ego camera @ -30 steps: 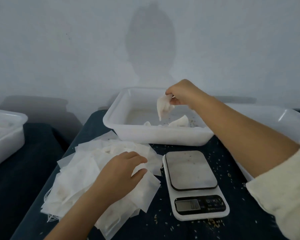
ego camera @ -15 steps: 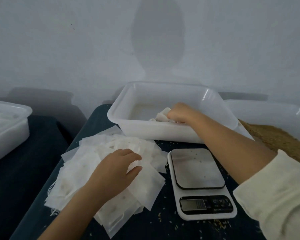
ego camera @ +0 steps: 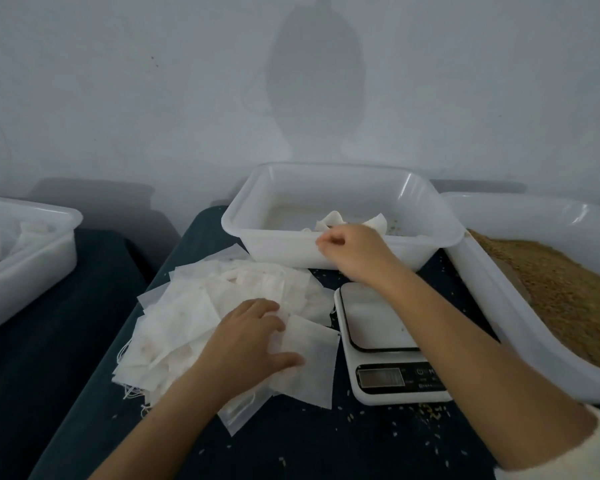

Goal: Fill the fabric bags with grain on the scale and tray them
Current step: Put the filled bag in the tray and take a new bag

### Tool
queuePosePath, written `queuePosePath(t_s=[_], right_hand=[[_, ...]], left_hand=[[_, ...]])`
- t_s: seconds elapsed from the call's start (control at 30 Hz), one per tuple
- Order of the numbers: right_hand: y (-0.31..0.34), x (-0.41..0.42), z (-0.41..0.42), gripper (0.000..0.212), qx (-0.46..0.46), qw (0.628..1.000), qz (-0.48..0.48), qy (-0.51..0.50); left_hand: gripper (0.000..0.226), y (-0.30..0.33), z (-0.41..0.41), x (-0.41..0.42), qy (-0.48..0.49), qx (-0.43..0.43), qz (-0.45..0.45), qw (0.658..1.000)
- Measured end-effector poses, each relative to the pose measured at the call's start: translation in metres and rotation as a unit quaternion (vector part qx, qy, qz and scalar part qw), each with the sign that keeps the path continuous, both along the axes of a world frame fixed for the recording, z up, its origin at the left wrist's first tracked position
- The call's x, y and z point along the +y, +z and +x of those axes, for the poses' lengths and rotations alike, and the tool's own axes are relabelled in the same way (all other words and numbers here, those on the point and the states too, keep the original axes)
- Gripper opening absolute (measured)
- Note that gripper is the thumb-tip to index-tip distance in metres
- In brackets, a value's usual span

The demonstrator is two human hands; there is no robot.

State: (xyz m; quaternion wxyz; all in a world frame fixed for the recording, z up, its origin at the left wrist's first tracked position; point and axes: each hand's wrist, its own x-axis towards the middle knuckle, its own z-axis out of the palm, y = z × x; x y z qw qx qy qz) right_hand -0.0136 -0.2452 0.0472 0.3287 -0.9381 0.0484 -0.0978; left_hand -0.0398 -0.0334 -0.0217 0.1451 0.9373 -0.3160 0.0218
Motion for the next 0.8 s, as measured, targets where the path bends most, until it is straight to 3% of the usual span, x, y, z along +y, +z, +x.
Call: queuePosePath(t_s=[0.1,0.23,0.3,0.37,0.4,0.47,0.6,0.7,0.8], right_hand=[[-0.019,0.008,-0.033,0.022,0.054,0.995,0.038,0.076],[-0.037,0.007,-0.057,0.053,0.121,0.983,-0.007,0.136],[-0.034,0.003,-0.065,0.05,0.14,0.978,-0.002,0.156],[-0.028,-0.002,-0.072,0.015,0.142,0.977,0.033,0.153],[-0.025,-0.005,-0.076,0.012,0.138,0.977,0.05,0.153],[-0.019,-0.01,-0.086,0.024,0.146,0.97,0.105,0.164],[-0.008,-0.019,-0.106,0.01,0.178,0.942,0.238,0.16],[-0.006,-0.024,-0.118,0.012,0.183,0.938,0.259,0.138],[-0.007,-0.026,-0.132,0.015,0.155,0.944,0.268,0.113]], left_hand=[[0.046,-0.004,-0.004,-0.018,0.059,0.0,-0.023,0.998],[0.01,0.003,-0.006,-0.028,0.061,0.006,-0.122,0.991],[0.013,0.015,-0.012,-0.025,0.043,0.041,-0.184,0.981],[0.019,0.027,-0.018,-0.019,0.029,0.087,-0.215,0.972],[0.021,0.031,-0.021,-0.017,0.025,0.103,-0.224,0.969],[0.023,0.038,-0.026,-0.015,0.021,0.128,-0.247,0.96],[0.017,0.046,-0.032,-0.017,0.008,0.181,-0.277,0.944],[0.015,0.047,-0.036,-0.022,-0.012,0.221,-0.29,0.931],[0.006,0.043,-0.043,-0.035,-0.019,0.195,-0.287,0.938]])
